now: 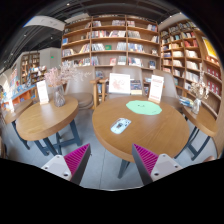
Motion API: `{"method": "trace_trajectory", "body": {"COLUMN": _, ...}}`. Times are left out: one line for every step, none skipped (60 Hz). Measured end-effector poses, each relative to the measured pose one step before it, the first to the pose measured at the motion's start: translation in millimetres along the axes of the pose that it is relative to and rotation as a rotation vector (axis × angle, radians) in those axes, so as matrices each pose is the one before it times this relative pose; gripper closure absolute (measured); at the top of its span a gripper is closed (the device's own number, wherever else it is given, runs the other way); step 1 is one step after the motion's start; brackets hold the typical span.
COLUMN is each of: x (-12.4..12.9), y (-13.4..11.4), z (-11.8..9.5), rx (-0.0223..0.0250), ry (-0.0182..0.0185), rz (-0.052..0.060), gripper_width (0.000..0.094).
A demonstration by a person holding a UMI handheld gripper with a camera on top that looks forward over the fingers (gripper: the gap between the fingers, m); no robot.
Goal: Arrange mouse
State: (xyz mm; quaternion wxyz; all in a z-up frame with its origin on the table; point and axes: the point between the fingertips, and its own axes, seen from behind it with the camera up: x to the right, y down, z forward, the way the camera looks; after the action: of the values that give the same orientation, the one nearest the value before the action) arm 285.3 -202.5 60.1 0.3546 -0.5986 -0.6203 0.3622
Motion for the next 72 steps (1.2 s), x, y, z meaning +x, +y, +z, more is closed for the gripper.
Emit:
{"method": "trace_trajectory", "body": {"x": 0.70, "y": -0.58, "z": -7.98, "rx": -0.00613, "ry": -0.00160, "rz": -0.0011, "gripper_width": 0.0082}}
{"method": "trace_trajectory", "body": {"x": 0.03, "y": 0.31, "z": 0.94, "rx": -0.00377, "ry": -0.00089, "rz": -0.0014, "gripper_width": 0.0082}}
{"method": "trace_trajectory", "body": {"x": 0.48, "y": 0.10, "z": 1.55, "rx": -0.00305, "ry": 0.00036, "rz": -0.0006, "gripper_width": 0.0080}}
{"method": "trace_trajectory", "body": {"x": 0.96, "y": -0.61, "z": 2.15, "rx": -0.00172, "ry": 0.00188, "rz": -0.0012, "gripper_width": 0.0081}}
{"method": "trace_trajectory", "body": {"x": -0.52, "y": 0.73, "z": 0.44, "rx": 0.00043, "ry": 0.00097, "rz": -0.0028, "gripper_width": 0.0082}}
{"method": "trace_trajectory", "body": {"x": 3.09, "y": -4.79, "z": 12.80, "rx": -0.00024, "ry": 0.00295, "rz": -0.0043, "gripper_width": 0.0082}}
{"method": "trace_trajectory", "body": {"x": 1.25, "y": -1.80, "z": 5.97, "rx": 0.00140, "ry": 0.00201, "rz": -0.0049, "gripper_width": 0.0083}}
{"method": "trace_trajectory", "body": {"x": 1.00, "y": -1.61, "z": 5.73, "rx": 0.00138, "ry": 0.00177, "rz": -0.0050, "gripper_width": 0.0082}}
{"method": "trace_trajectory", "body": {"x": 1.31, "y": -1.29, "z": 5.80, "rx": 0.00100, "ry": 0.00157, "rz": -0.0040, "gripper_width": 0.0082}}
{"method": "trace_trajectory", "body": {"x": 1.88, "y": -0.67, "z": 5.55, "rx": 0.00013, "ry": 0.00286, "rz": -0.0022, "gripper_width": 0.0083}}
{"method": "trace_trajectory", "body": {"x": 1.71, "y": -0.03, "z": 5.39, "rx": -0.00172, "ry": 0.00416, "rz": 0.0000, "gripper_width": 0.0083}}
{"method": "trace_trajectory", "body": {"x": 1.42, "y": -0.10, "z": 5.37, "rx": -0.00280, "ry": 0.00407, "rz": 0.0023, "gripper_width": 0.0083}}
{"method": "trace_trajectory", "body": {"x": 0.50, "y": 0.61, "z": 9.13, "rx": -0.00234, "ry": 0.00316, "rz": 0.0023, "gripper_width": 0.0084}}
{"method": "trace_trajectory", "body": {"x": 0.36, "y": 0.91, "z": 1.31, "rx": -0.00465, "ry": -0.00070, "rz": 0.0021, "gripper_width": 0.0083}}
{"method": "trace_trajectory", "body": {"x": -0.53, "y": 0.63, "z": 8.54, "rx": -0.00244, "ry": -0.00146, "rz": 0.0011, "gripper_width": 0.0083}}
{"method": "trace_trajectory", "body": {"x": -0.32, "y": 0.76, "z": 4.75, "rx": -0.00279, "ry": -0.00235, "rz": 0.0006, "gripper_width": 0.0083}}
{"method": "trace_trajectory", "body": {"x": -0.21, "y": 0.80, "z": 4.65, "rx": -0.00304, "ry": -0.00171, "rz": 0.0010, "gripper_width": 0.0083}}
{"method": "trace_trajectory", "body": {"x": 0.50, "y": 1.23, "z": 4.82, "rx": -0.00390, "ry": -0.00063, "rz": 0.0012, "gripper_width": 0.0083}}
{"method": "trace_trajectory", "body": {"x": 0.50, "y": 0.99, "z": 4.22, "rx": -0.00419, "ry": 0.00050, "rz": 0.0004, "gripper_width": 0.0082}}
{"method": "trace_trajectory", "body": {"x": 0.41, "y": 0.78, "z": 4.05, "rx": -0.00046, "ry": 0.00070, "rz": -0.0016, "gripper_width": 0.0082}}
{"method": "trace_trajectory", "body": {"x": 0.49, "y": 0.35, "z": 4.29, "rx": 0.00248, "ry": 0.00054, "rz": -0.0038, "gripper_width": 0.0083}}
{"method": "trace_trajectory", "body": {"x": 1.18, "y": 0.30, "z": 4.10, "rx": 0.00192, "ry": 0.00064, "rz": -0.0057, "gripper_width": 0.0081}}
{"method": "trace_trajectory", "body": {"x": 0.38, "y": 1.20, "z": 4.25, "rx": -0.00015, "ry": 0.00110, "rz": -0.0050, "gripper_width": 0.0081}}
{"method": "trace_trajectory", "body": {"x": 1.58, "y": 1.88, "z": 3.68, "rx": -0.00387, "ry": 0.00199, "rz": -0.0023, "gripper_width": 0.0082}}
{"method": "trace_trajectory", "body": {"x": 1.66, "y": 2.17, "z": 3.47, "rx": -0.00653, "ry": 0.00279, "rz": 0.0010, "gripper_width": 0.0084}}
{"method": "trace_trajectory", "body": {"x": 1.99, "y": 2.52, "z": -0.13, "rx": -0.00915, "ry": 0.00223, "rz": 0.0041, "gripper_width": 0.0083}}
{"method": "trace_trajectory", "body": {"x": 1.26, "y": 1.84, "z": 6.85, "rx": -0.00711, "ry": 0.00251, "rz": 0.0071, "gripper_width": 0.0084}}
{"method": "trace_trajectory", "body": {"x": 0.16, "y": 1.02, "z": 3.28, "rx": -0.00627, "ry": -0.00072, "rz": 0.0103, "gripper_width": 0.0082}}
{"method": "trace_trajectory", "body": {"x": -0.44, "y": 0.27, "z": 2.65, "rx": -0.00430, "ry": -0.00340, "rz": 0.0107, "gripper_width": 0.0083}}
{"method": "trace_trajectory", "body": {"x": -0.99, "y": -0.34, "z": 2.66, "rx": -0.00263, "ry": -0.00523, "rz": 0.0093, "gripper_width": 0.0083}}
{"method": "trace_trajectory", "body": {"x": -0.78, "y": -0.61, "z": 2.85, "rx": -0.00179, "ry": -0.00558, "rz": 0.0064, "gripper_width": 0.0083}}
{"method": "trace_trajectory", "body": {"x": -0.64, "y": -0.94, "z": 2.75, "rx": -0.00132, "ry": -0.00456, "rz": 0.0028, "gripper_width": 0.0083}}
{"method": "trace_trajectory", "body": {"x": -0.14, "y": -0.83, "z": 2.92, "rx": -0.00098, "ry": -0.00255, "rz": -0.0006, "gripper_width": 0.0082}}
{"method": "trace_trajectory", "body": {"x": 0.71, "y": -0.92, "z": 2.56, "rx": -0.00052, "ry": 0.00076, "rz": -0.0015, "gripper_width": 0.0084}}
{"method": "trace_trajectory", "body": {"x": -0.06, "y": -0.95, "z": 2.30, "rx": -0.00089, "ry": 0.00114, "rz": -0.0031, "gripper_width": 0.0074}}
{"method": "trace_trajectory", "body": {"x": -1.82, "y": -2.98, "z": 2.13, "rx": 0.00563, "ry": -0.00720, "rz": -0.0001, "gripper_width": 0.0072}}
{"method": "trace_trajectory", "body": {"x": -0.41, "y": -1.93, "z": 2.05, "rx": 0.00371, "ry": -0.00233, "rz": -0.0017, "gripper_width": 0.0078}}
{"method": "trace_trajectory", "body": {"x": 0.18, "y": -1.63, "z": 1.97, "rx": 0.00098, "ry": 0.00101, "rz": -0.0038, "gripper_width": 0.0080}}
{"method": "trace_trajectory", "body": {"x": 0.35, "y": -1.55, "z": 2.46, "rx": 0.00116, "ry": 0.00154, "rz": -0.0041, "gripper_width": 0.0082}}
{"method": "trace_trajectory", "body": {"x": -0.12, "y": -1.69, "z": 2.49, "rx": 0.00248, "ry": 0.00047, "rz": -0.0027, "gripper_width": 0.0082}}
{"method": "trace_trajectory", "body": {"x": 0.26, "y": -1.53, "z": 2.50, "rx": 0.00116, "ry": 0.00097, "rz": -0.0013, "gripper_width": 0.0085}}
{"method": "trace_trajectory", "body": {"x": 0.24, "y": -1.20, "z": 2.28, "rx": -0.00040, "ry": 0.00084, "rz": -0.0005, "gripper_width": 0.0084}}
{"method": "trace_trajectory", "body": {"x": -0.52, "y": -1.64, "z": 2.84, "rx": 0.00019, "ry": -0.00040, "rz": 0.0003, "gripper_width": 0.0084}}
{"method": "trace_trajectory", "body": {"x": -0.52, "y": -1.31, "z": 2.65, "rx": -0.00012, "ry": -0.00140, "rz": 0.0003, "gripper_width": 0.0085}}
{"method": "trace_trajectory", "body": {"x": -0.65, "y": -1.60, "z": 2.80, "rx": -0.00025, "ry": -0.00160, "rz": 0.0002, "gripper_width": 0.0085}}
{"method": "trace_trajectory", "body": {"x": -0.75, "y": -1.41, "z": 2.26, "rx": 0.00023, "ry": -0.00144, "rz": 0.0013, "gripper_width": 0.0085}}
{"method": "trace_trajectory", "body": {"x": 0.04, "y": -1.49, "z": 2.62, "rx": 0.00035, "ry": -0.00057, "rz": 0.0017, "gripper_width": 0.0086}}
{"method": "trace_trajectory", "body": {"x": 0.00, "y": -1.10, "z": 2.23, "rx": -0.00081, "ry": 0.00040, "rz": 0.0027, "gripper_width": 0.0085}}
{"method": "trace_trajectory", "body": {"x": -0.18, "y": -1.30, "z": 2.60, "rx": -0.00120, "ry": -0.00021, "rz": 0.0041, "gripper_width": 0.0086}}
{"method": "trace_trajectory", "body": {"x": -0.54, "y": -1.47, "z": 2.11, "rx": -0.00113, "ry": 0.00005, "rz": 0.0050, "gripper_width": 0.0086}}
{"method": "trace_trajectory", "body": {"x": 0.49, "y": -1.78, "z": 2.31, "rx": 0.00039, "ry": 0.00168, "rz": 0.0019, "gripper_width": 0.0084}}
{"method": "trace_trajectory", "body": {"x": 1.13, "y": -1.31, "z": 2.31, "rx": -0.00117, "ry": 0.00515, "rz": 0.0001, "gripper_width": 0.0086}}
{"method": "trace_trajectory", "body": {"x": 0.48, "y": -1.36, "z": 2.42, "rx": -0.00055, "ry": 0.00405, "rz": 0.0005, "gripper_width": 0.0086}}
{"method": "trace_trajectory", "body": {"x": 0.28, "y": -1.71, "z": 2.65, "rx": -0.00110, "ry": 0.00164, "rz": 0.0030, "gripper_width": 0.0083}}
{"method": "trace_trajectory", "body": {"x": 0.00, "y": -1.65, "z": 2.43, "rx": -0.00063, "ry": 0.00200, "rz": 0.0035, "gripper_width": 0.0081}}
{"method": "trace_trajectory", "body": {"x": 0.15, "y": -1.56, "z": 2.40, "rx": -0.00139, "ry": 0.00199, "rz": 0.0019, "gripper_width": 0.0082}}
{"method": "trace_trajectory", "body": {"x": 0.28, "y": -1.69, "z": 2.23, "rx": -0.00102, "ry": 0.00215, "rz": 0.0002, "gripper_width": 0.0083}}
{"method": "trace_trajectory", "body": {"x": 0.43, "y": -1.04, "z": 0.66, "rx": -0.00223, "ry": 0.00039, "rz": 0.0003, "gripper_width": 0.0079}}
{"method": "trace_trajectory", "body": {"x": 0.45, "y": -1.79, "z": 2.40, "rx": -0.00026, "ry": 0.00099, "rz": 0.0020, "gripper_width": 0.0081}}
{"method": "trace_trajectory", "body": {"x": 0.07, "y": -1.04, "z": 2.06, "rx": -0.00049, "ry": 0.00133, "rz": 0.0020, "gripper_width": 0.0082}}
{"method": "trace_trajectory", "body": {"x": 0.15, "y": -1.54, "z": 2.41, "rx": -0.00027, "ry": 0.00256, "rz": 0.0013, "gripper_width": 0.0082}}
{"method": "trace_trajectory", "body": {"x": -0.30, "y": -1.32, "z": 2.41, "rx": 0.00002, "ry": 0.00245, "rz": 0.0004, "gripper_width": 0.0079}}
{"method": "trace_trajectory", "body": {"x": -0.29, "y": -1.39, "z": 2.42, "rx": 0.00008, "ry": 0.00121, "rz": -0.0008, "gripper_width": 0.0079}}
{"method": "trace_trajectory", "body": {"x": -0.78, "y": -1.17, "z": 2.42, "rx": -0.00045, "ry": 0.00000, "rz": -0.0020, "gripper_width": 0.0080}}
{"method": "trace_trajectory", "body": {"x": 1.89, "y": -3.05, "z": 8.69, "rx": 0.00101, "ry": -0.00125, "rz": -0.0023, "gripper_width": 0.0082}}
{"method": "trace_trajectory", "body": {"x": -1.04, "y": -0.91, "z": 2.08, "rx": -0.00005, "ry": -0.00147, "rz": -0.0006, "gripper_width": 0.0084}}
{"method": "trace_trajectory", "body": {"x": -0.77, "y": -1.31, "z": 1.80, "rx": -0.00046, "ry": -0.00137, "rz": 0.0014, "gripper_width": 0.0087}}
{"method": "trace_trajectory", "body": {"x": -0.83, "y": -1.19, "z": 1.72, "rx": -0.00099, "ry": 0.00000, "rz": 0.0011, "gripper_width": 0.0086}}
{"method": "trace_trajectory", "body": {"x": -0.52, "y": -0.86, "z": 1.66, "rx": -0.00177, "ry": 0.00041, "rz": -0.0007, "gripper_width": 0.0087}}
{"method": "trace_trajectory", "body": {"x": -0.40, "y": -1.16, "z": 1.92, "rx": -0.00143, "ry": 0.00005, "rz": -0.0013, "gripper_width": 0.0087}}
{"method": "trace_trajectory", "body": {"x": -0.63, "y": -1.02, "z": 1.88, "rx": -0.00224, "ry": -0.00110, "rz": -0.0007, "gripper_width": 0.0088}}
{"method": "trace_trajectory", "body": {"x": -0.66, "y": -0.96, "z": 1.19, "rx": -0.00183, "ry": -0.00117, "rz": 0.0008, "gripper_width": 0.0089}}
